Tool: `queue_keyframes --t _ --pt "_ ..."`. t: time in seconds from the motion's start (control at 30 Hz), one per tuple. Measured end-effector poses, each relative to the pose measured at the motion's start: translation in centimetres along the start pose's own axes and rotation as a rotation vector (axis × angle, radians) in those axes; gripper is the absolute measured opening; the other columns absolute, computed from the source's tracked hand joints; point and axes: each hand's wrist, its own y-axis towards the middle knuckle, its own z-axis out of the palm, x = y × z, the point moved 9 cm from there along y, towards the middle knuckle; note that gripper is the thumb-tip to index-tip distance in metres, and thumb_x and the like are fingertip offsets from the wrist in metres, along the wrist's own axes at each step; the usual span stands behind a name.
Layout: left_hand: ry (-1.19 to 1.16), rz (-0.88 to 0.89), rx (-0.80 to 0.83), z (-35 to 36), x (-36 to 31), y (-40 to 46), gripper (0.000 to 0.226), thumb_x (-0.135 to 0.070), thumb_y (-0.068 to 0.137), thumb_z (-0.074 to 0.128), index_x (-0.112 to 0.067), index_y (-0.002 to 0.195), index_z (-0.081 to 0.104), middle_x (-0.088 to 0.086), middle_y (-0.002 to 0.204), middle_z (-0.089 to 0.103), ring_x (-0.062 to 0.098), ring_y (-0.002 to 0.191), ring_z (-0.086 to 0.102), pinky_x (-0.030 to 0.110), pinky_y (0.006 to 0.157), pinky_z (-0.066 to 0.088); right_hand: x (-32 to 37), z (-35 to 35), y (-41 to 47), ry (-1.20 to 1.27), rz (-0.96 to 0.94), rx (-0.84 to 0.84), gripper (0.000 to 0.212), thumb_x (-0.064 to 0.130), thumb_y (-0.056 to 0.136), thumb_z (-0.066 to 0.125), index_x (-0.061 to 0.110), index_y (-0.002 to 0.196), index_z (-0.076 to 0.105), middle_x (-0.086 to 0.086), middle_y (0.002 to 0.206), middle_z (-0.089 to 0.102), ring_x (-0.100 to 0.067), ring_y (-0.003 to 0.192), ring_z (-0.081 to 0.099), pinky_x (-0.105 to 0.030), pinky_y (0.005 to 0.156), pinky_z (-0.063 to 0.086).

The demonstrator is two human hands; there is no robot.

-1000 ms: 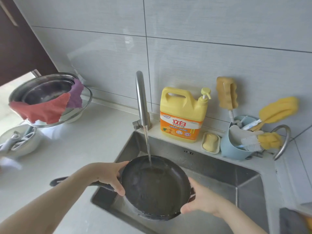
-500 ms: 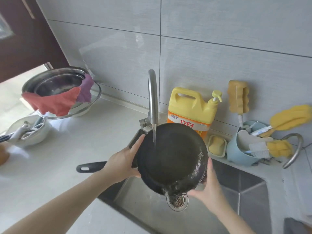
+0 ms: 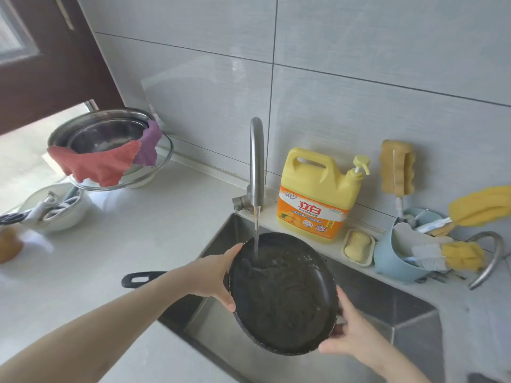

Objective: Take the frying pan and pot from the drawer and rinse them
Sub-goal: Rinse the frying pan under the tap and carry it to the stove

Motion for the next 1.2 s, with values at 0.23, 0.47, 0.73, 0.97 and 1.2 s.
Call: queue_keyframes --t 0.23,0.47,0.73,0.97,1.2 --pt "0.179 -0.007 -0.209 -1.6 0.2 -0.6 0.129 -0.041 0.065 0.081 -0.047 0.147 -0.018 -0.014 0.071 0.053 0.011 0.072 0.052 0.023 0.064 0.042 -0.8 1.5 1.9 0.1 -0.062 -0.114 0.141 -0.004 0.061 0.087 0.046 0.148 -0.011 0.0 0.128 0.057 -0.012 0.103 0.067 -0.02 0.08 0.053" --pt "0.044 0.126 -0.452 0.9 -0.1 0.7 0.132 -0.052 0.065 0.079 -0.046 0.145 -0.025 -0.007 0.084 0.063 0.014 0.079 0.055 0.025 0.071 0.046 2.3 -3.3 0.0 -0.125 -0.178 -0.291 0.141 0.027 0.055 0.095 0.061 0.144 -0.01 0.026 0.141 0.047 0.001 0.116 0.058 -0.032 0.107 0.043" --pt "0.191 0.432 -0.951 -0.2 -4.0 -1.3 0.132 -0.055 0.061 0.085 -0.015 0.155 0.001 0.0 0.073 0.06 0.02 0.066 0.054 0.033 0.062 0.047 4.5 -7.3 -4.3 -0.284 -0.251 -0.628 0.135 0.034 0.06 0.092 0.078 0.125 -0.017 0.01 0.156 0.031 -0.011 0.123 0.052 -0.037 0.104 0.042" --pt "0.358 0.71 -1.322 -3.4 -7.6 -5.8 0.089 -0.05 0.081 0.068 -0.006 0.143 0.022 0.008 0.103 0.053 0.024 0.088 0.053 0.035 0.077 0.042 8.2 -10.2 -7.7 -0.43 -0.321 -0.912 0.121 0.031 0.054 0.092 0.001 0.149 0.023 -0.027 0.139 0.049 -0.042 0.124 0.051 -0.049 0.102 0.042" --pt "0.446 0.777 -1.475 -5.1 -9.9 -8.6 0.106 -0.042 0.08 0.077 -0.015 0.154 0.007 0.004 0.1 0.047 0.023 0.087 0.049 0.035 0.077 0.04 10.6 -12.2 -9.8 -0.339 -0.423 -1.069 0.111 0.069 0.056 0.074 0.014 0.138 0.023 -0.025 0.132 0.053 -0.043 0.121 0.052 -0.047 0.1 0.044"
